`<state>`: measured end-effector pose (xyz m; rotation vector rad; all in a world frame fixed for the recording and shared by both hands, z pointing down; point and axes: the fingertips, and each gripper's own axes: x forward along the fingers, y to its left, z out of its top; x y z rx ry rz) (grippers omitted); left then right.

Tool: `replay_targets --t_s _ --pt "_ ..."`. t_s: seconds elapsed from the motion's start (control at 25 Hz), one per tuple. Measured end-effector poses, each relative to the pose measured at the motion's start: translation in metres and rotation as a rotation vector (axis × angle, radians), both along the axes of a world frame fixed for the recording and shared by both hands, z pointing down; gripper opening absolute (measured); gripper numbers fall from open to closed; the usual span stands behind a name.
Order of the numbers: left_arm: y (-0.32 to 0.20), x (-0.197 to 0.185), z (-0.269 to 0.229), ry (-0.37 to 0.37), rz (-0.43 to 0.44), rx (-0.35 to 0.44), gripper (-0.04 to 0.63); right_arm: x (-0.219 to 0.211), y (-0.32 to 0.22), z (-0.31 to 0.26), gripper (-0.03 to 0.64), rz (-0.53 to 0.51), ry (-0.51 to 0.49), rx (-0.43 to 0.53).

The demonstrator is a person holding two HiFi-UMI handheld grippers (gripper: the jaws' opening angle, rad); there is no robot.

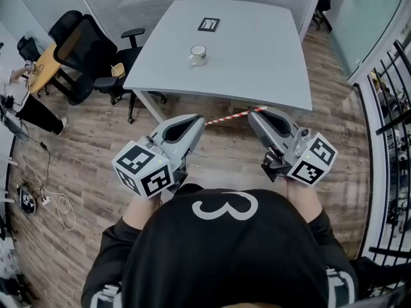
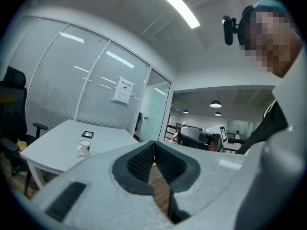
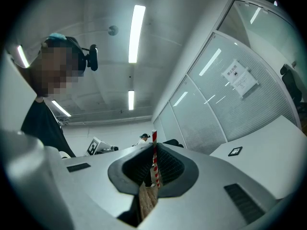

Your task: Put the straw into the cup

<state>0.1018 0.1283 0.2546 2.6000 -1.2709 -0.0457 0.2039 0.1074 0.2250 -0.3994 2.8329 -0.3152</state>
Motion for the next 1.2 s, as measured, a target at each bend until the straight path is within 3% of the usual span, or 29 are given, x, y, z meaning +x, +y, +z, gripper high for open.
replay_targets --t_s 0.48,1.2 --pt "-0.038 -0.023 0.013 0.027 -0.007 -0.015 0.017 -0.022 -0.039 0.013 0.018 -0.003 0.032 -0.015" --pt "-0.18 -0.101 0.025 0.041 0.054 -0.096 0.017 -0.093 -0.178 0.021 0.018 0.084 0.03 -0.09"
